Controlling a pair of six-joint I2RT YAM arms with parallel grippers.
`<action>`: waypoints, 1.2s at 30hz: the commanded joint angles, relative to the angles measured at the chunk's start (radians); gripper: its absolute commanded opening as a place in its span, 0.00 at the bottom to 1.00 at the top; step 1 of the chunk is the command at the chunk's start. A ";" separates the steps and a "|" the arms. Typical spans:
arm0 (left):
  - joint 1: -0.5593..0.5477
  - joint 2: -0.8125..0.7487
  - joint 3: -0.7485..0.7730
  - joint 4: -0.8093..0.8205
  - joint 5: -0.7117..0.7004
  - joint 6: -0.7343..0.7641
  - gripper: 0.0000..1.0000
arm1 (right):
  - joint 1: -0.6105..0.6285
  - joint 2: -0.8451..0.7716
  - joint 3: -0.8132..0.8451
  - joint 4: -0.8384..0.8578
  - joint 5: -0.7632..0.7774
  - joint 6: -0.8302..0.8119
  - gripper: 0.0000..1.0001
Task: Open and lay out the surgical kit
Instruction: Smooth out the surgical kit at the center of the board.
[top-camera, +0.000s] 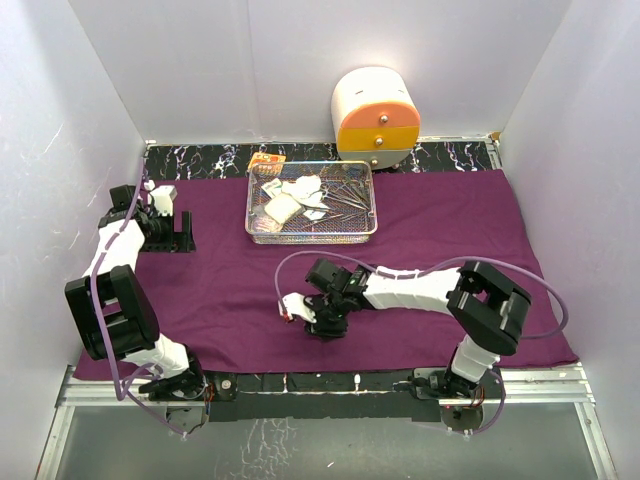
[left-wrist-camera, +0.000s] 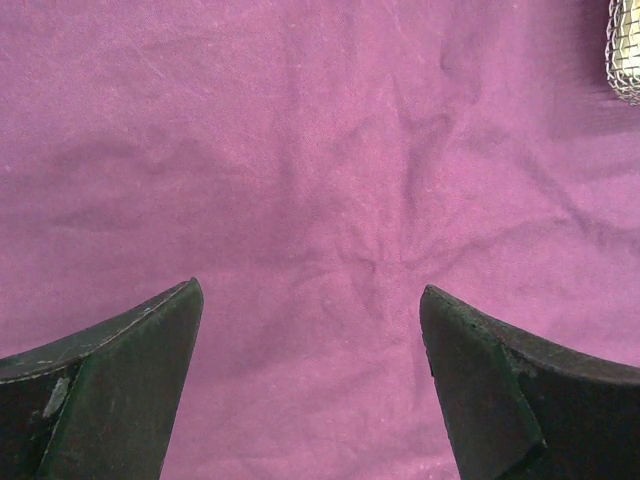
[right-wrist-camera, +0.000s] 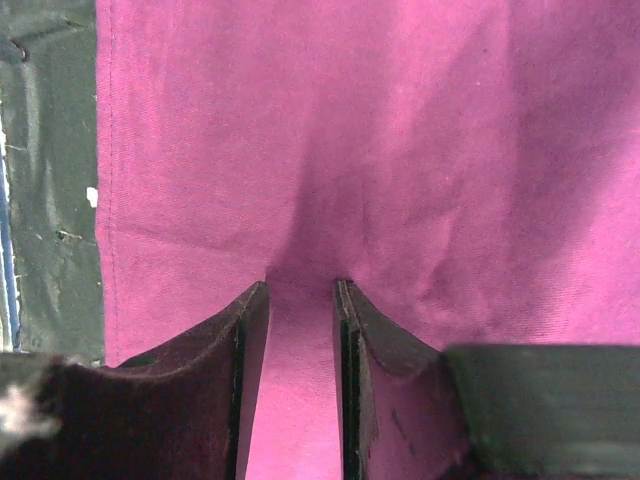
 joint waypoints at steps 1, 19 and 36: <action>-0.004 -0.022 -0.017 0.013 -0.007 -0.008 0.89 | 0.048 0.028 -0.016 0.007 -0.005 0.021 0.29; -0.006 -0.011 -0.036 -0.061 -0.147 0.139 0.90 | 0.098 -0.026 0.025 -0.148 0.017 0.001 0.20; -0.006 -0.372 -0.316 -0.344 -0.230 0.513 0.92 | -0.618 -0.260 0.034 -0.280 -0.022 -0.106 0.22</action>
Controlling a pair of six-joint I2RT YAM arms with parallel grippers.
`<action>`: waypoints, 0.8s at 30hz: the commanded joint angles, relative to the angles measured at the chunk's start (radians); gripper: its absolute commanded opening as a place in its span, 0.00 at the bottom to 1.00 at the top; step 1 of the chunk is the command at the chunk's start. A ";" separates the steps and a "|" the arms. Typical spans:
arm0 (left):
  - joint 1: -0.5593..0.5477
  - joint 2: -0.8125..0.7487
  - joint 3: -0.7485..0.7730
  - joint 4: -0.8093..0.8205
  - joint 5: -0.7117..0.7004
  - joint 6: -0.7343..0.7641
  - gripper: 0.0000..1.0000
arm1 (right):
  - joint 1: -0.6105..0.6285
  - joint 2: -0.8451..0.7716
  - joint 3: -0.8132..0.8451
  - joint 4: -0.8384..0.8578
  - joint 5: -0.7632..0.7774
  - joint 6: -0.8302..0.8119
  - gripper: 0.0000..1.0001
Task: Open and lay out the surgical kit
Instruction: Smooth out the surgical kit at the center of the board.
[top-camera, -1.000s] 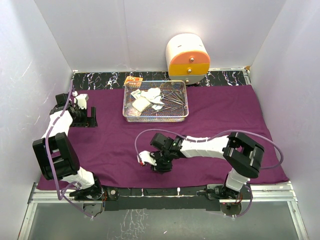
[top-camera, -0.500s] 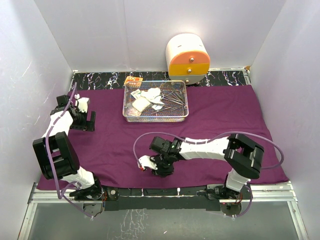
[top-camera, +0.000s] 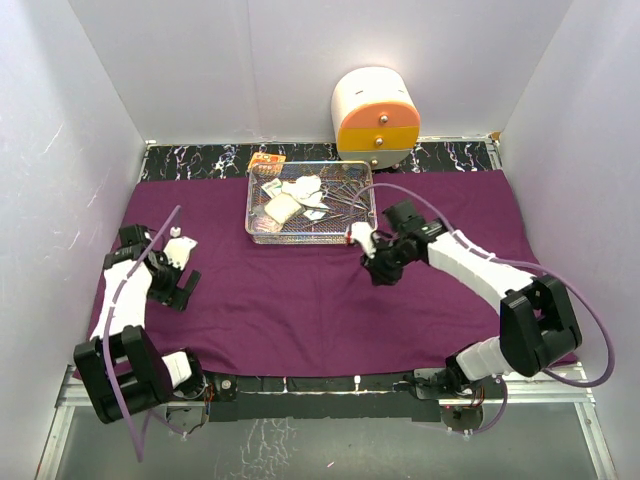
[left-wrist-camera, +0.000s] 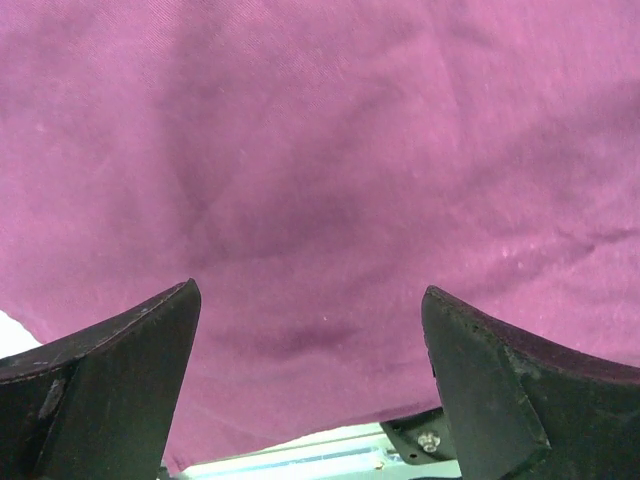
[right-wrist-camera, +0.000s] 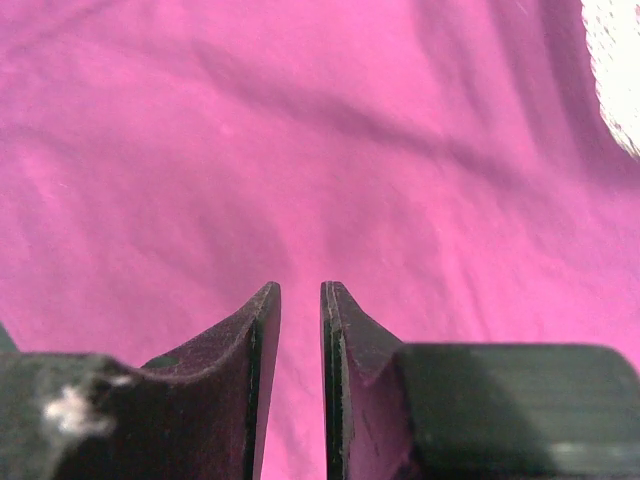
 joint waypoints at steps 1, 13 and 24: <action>-0.005 -0.065 -0.074 -0.071 -0.027 0.111 0.92 | -0.149 -0.033 0.013 -0.058 -0.006 -0.057 0.22; -0.004 -0.064 -0.247 0.010 -0.162 0.196 0.92 | -0.375 -0.031 -0.005 -0.143 0.086 -0.117 0.25; -0.004 -0.046 -0.274 -0.026 -0.226 0.333 0.92 | -0.390 0.044 0.024 -0.141 0.133 -0.120 0.29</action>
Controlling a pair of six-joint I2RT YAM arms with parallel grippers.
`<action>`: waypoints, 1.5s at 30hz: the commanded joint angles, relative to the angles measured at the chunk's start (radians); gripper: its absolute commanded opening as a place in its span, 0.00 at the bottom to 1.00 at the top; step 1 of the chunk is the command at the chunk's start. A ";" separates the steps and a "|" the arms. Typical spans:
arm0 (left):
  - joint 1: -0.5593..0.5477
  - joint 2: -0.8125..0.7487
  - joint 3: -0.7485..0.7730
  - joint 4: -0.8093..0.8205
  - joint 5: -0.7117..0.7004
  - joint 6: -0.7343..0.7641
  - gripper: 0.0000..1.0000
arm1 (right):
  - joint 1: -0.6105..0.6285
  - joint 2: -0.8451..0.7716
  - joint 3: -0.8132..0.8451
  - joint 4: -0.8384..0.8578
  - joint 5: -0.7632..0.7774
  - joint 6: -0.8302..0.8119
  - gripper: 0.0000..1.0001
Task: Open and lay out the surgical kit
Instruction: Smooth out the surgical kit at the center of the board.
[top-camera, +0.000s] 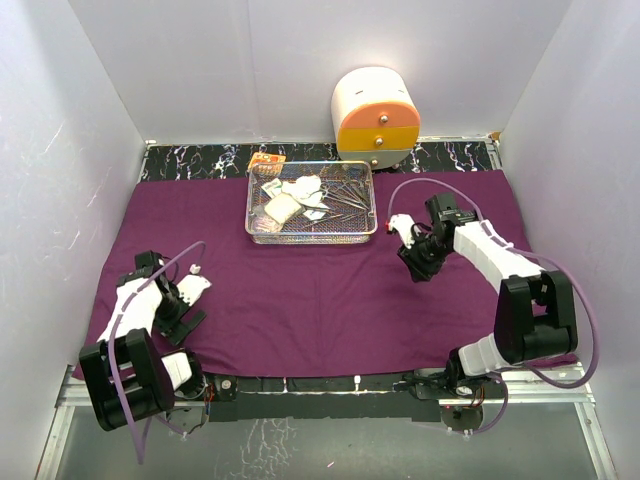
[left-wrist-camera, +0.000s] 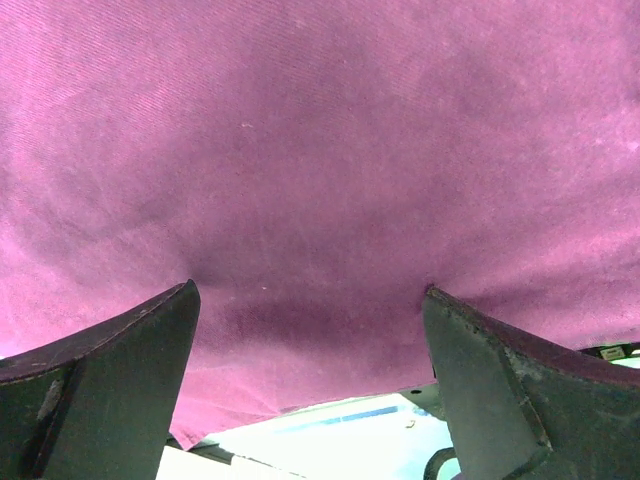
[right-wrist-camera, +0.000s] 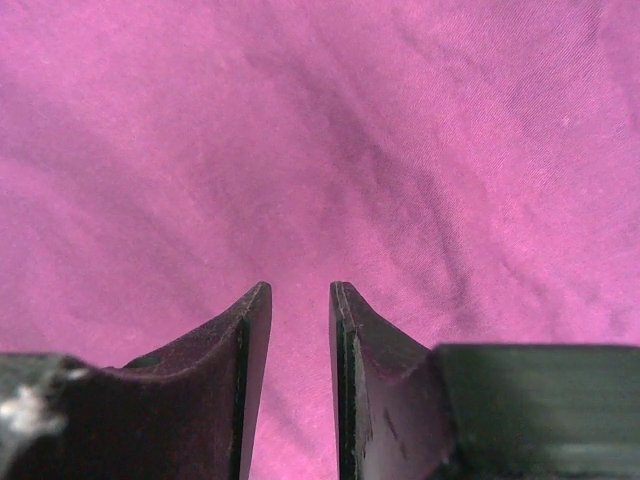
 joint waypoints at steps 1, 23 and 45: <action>0.000 0.031 -0.029 -0.029 -0.068 0.096 0.92 | -0.014 0.037 0.029 0.000 0.031 -0.012 0.29; 0.000 0.083 0.019 -0.098 -0.118 0.186 0.93 | -0.152 0.115 0.082 0.072 0.137 0.084 0.38; 0.000 0.077 0.163 -0.220 -0.027 0.171 0.93 | -0.532 0.090 -0.105 0.023 0.284 -0.130 0.40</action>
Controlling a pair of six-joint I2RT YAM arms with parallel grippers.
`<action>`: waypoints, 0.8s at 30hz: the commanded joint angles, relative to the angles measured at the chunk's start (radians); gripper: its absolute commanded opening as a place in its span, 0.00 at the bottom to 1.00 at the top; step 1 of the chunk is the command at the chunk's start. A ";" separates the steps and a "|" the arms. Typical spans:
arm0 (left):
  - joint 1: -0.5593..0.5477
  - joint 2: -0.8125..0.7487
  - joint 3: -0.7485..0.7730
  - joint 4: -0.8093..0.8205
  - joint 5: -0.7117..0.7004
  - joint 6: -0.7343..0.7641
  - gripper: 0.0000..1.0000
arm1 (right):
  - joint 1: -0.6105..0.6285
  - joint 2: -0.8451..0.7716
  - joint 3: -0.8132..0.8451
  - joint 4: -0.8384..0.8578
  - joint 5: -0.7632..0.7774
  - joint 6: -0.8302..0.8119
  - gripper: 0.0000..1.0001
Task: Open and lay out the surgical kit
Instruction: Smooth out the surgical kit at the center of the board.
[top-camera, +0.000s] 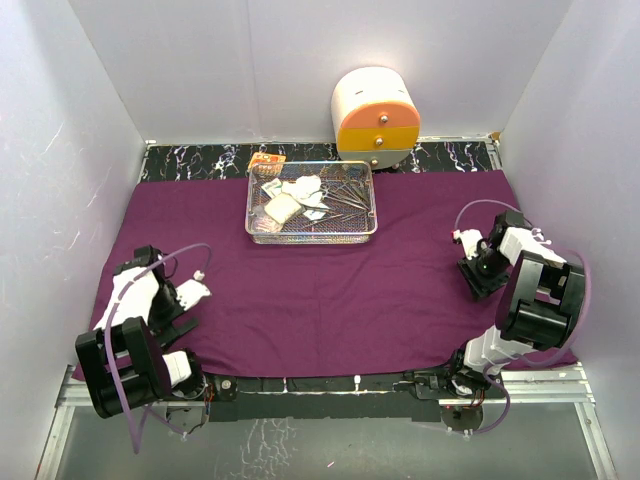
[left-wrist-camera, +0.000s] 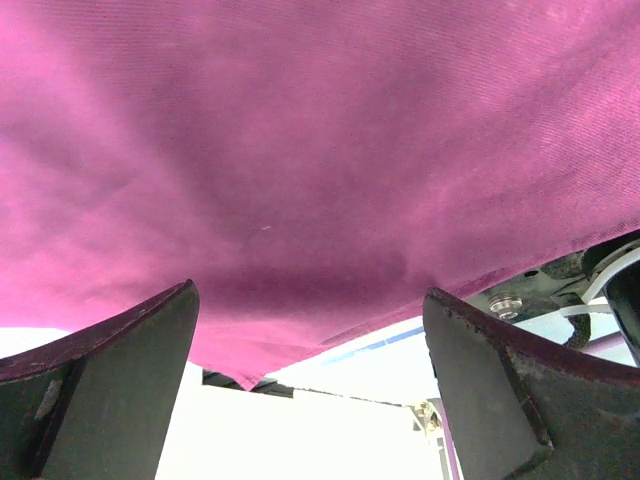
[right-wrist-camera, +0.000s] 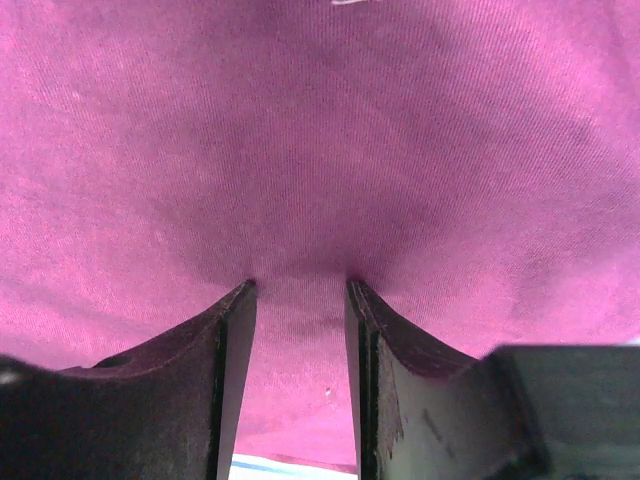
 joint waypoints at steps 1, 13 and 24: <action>0.006 0.015 0.131 -0.086 0.128 -0.049 0.94 | -0.044 -0.042 -0.042 -0.013 0.033 -0.064 0.40; 0.006 0.140 0.319 0.087 0.245 -0.296 0.94 | -0.103 -0.085 0.027 -0.123 -0.016 -0.098 0.40; 0.006 0.326 0.529 0.362 0.355 -0.636 0.94 | -0.057 0.101 0.424 -0.046 -0.393 0.118 0.47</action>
